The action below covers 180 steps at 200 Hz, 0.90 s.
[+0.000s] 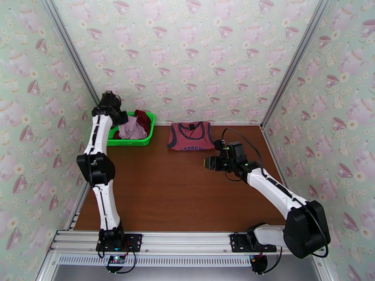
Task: Fold and stack the mixed laundry pile
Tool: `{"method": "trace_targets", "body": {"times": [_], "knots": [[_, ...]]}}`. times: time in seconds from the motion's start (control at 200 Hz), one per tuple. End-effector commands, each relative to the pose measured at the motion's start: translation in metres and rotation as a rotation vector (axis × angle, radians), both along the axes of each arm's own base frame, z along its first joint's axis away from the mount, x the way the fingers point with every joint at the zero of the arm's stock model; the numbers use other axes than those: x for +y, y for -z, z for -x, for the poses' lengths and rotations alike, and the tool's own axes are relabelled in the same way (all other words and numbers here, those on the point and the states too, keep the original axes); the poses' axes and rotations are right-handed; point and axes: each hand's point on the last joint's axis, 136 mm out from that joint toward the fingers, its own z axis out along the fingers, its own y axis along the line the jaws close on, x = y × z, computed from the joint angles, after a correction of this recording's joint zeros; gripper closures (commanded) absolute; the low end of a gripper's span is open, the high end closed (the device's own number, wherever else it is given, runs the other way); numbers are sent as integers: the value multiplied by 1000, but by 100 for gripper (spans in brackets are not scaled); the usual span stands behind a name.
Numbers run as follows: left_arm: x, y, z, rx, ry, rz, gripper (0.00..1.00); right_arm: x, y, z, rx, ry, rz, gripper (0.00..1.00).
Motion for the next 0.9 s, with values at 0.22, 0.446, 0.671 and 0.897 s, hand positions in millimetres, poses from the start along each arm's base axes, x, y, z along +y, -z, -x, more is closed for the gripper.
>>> {"method": "trace_targets", "body": {"times": [0.22,0.446,0.671,0.897], "knots": [[-64,-165,76,-308,164,-28,100,1,-24,8,-94,-28,-15,51],[-159,-189,124,-333,429,23,100,-9,-33,14,-138,-5,15,51],[-241,-217,169,-402,609,80,100,7,-53,41,-276,-168,-84,47],[-278,-238,197,-469,649,118,100,13,-78,64,-677,-343,-34,24]]}}
